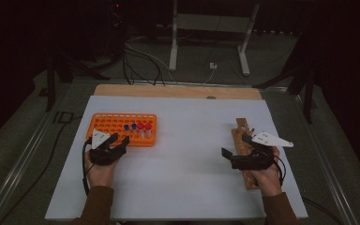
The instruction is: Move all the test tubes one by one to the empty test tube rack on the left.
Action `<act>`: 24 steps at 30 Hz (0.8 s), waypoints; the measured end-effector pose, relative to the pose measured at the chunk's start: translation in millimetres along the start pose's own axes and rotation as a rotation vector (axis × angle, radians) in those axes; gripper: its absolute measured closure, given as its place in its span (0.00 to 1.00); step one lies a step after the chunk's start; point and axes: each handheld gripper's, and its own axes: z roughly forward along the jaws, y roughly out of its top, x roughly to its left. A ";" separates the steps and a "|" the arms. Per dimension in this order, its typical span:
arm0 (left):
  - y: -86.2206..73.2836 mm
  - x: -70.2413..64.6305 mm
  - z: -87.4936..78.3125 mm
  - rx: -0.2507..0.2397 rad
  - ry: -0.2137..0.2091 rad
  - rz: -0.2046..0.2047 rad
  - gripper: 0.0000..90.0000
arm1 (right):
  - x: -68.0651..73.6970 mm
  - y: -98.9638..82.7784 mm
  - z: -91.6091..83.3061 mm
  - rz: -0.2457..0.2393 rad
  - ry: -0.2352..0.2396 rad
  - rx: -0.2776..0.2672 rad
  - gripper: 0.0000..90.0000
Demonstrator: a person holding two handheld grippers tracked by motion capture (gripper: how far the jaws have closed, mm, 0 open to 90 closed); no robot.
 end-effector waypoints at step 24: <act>12.1 -19.1 -19.1 -0.050 -0.051 0.011 0.00 | -74.9 5.7 2.6 0.054 -0.199 0.053 0.22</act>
